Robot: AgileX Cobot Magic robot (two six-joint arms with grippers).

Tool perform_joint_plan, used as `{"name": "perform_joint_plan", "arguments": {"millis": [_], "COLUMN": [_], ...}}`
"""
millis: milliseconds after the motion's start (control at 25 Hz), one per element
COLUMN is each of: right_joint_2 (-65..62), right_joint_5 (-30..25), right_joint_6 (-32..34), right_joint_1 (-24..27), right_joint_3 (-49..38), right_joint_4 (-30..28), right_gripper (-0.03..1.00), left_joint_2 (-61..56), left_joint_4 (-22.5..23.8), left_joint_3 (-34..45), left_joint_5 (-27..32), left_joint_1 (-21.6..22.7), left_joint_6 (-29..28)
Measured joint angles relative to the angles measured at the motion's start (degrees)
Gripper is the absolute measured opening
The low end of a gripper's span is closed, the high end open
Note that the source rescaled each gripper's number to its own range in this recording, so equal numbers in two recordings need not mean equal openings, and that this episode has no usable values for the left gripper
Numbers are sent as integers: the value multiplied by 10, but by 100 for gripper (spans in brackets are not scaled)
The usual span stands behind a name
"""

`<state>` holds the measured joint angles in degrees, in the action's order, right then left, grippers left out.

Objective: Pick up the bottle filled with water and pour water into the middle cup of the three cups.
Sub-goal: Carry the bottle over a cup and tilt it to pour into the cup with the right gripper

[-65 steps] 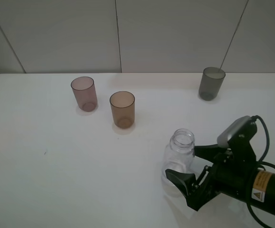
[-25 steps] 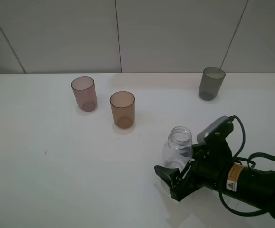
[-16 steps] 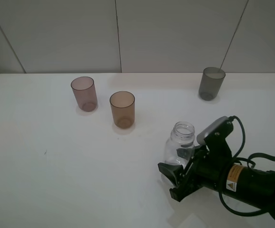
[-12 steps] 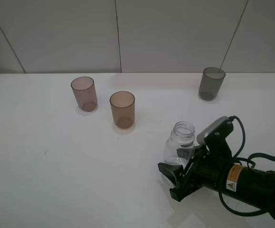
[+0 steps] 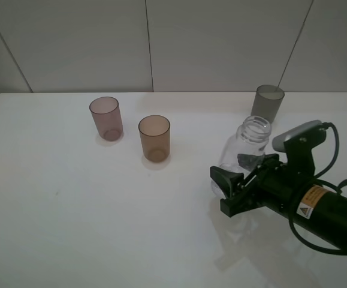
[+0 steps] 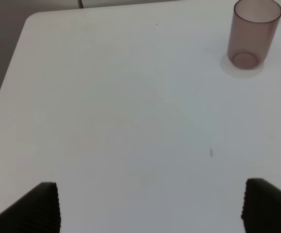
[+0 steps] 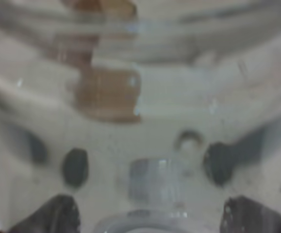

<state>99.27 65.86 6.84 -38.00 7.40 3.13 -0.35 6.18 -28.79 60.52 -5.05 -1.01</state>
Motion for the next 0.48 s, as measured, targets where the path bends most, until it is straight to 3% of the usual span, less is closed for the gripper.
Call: {"name": "perform_joint_plan", "arguments": {"millis": [160, 480], "right_joint_2": [-49, -74], "right_joint_5": [-103, -389], "right_joint_6": [-21, -90], "right_joint_1": [0, 0], "right_joint_3": [32, 187], "right_joint_4": [26, 43], "right_gripper": [0, 0], "left_joint_2": [0, 0], "left_joint_4": [0, 0], "left_joint_3": [0, 0], "left_joint_5": [0, 0], "left_joint_1": [0, 0], "left_joint_6": [0, 0]}}
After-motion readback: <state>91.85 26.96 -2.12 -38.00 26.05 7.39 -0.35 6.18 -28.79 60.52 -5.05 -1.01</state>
